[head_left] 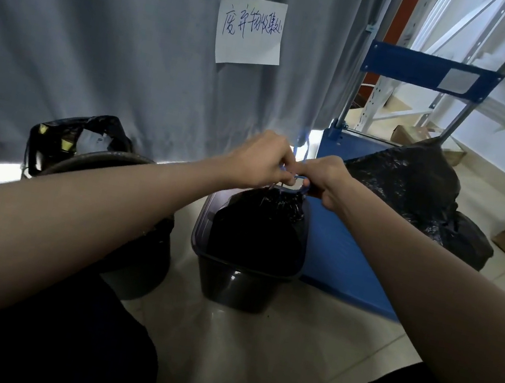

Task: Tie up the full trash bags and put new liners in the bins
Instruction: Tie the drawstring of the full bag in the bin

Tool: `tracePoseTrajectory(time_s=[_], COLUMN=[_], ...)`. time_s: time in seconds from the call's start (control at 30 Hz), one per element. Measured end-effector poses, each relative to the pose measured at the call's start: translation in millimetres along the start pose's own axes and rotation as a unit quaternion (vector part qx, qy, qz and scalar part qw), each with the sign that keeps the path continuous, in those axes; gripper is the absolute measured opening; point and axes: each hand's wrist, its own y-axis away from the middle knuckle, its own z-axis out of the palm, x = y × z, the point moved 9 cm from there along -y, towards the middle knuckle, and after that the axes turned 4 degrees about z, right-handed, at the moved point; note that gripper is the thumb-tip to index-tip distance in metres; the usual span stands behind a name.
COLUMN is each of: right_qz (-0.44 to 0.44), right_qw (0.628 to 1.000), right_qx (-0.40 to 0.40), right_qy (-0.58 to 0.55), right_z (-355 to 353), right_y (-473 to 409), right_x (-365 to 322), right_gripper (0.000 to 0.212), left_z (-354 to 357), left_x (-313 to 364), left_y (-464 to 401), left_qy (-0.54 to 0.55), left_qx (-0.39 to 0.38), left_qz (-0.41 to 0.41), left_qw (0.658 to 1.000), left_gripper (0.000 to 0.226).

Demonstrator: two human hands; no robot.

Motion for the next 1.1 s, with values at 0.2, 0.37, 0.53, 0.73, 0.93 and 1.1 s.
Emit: tracePoseTrajectory(time_s=[0.2, 0.37, 0.53, 0.73, 0.93, 1.1], right_qz=[-0.047, -0.121, -0.202, -0.208, -0.181, -0.174], right_qw=[0.996, 0.981, 0.962, 0.952, 0.963, 0.969], right_qx=[-0.065, -0.137, -0.09, -0.107, -0.072, -0.051], right_qy=[-0.028, 0.065, 0.158, 0.196, 0.188, 0.167], right_z=[5.6, 18.0, 16.2, 27.1, 18.6, 7.0], right_y=[10.6, 23.1, 30.2, 26.5, 23.9, 27.3], right_x=[-14.1, -20.5, -24.2, -22.4, -30.3, -37.4], right_gripper=[0.034, 0.009, 0.025, 0.016, 0.03, 0.038], left_z=[14.1, 11.6, 7.7, 11.1, 2.0, 4.0], left_x=[-26.2, -49.8, -58.0, -57.2, -62.1, -70.2], left_y=[10.6, 15.7, 17.8, 16.5, 10.0, 5.7], left_qy=[0.222, 0.236, 0.241, 0.251, 0.255, 0.269], left_qx=[-0.14, -0.155, -0.143, -0.133, -0.077, -0.061], left_qz=[-0.08, -0.142, -0.177, -0.2, -0.17, -0.173], left_qw=[0.962, 0.949, 0.944, 0.938, 0.949, 0.945], left_gripper=[0.009, 0.024, 0.021, 0.024, 0.014, 0.005])
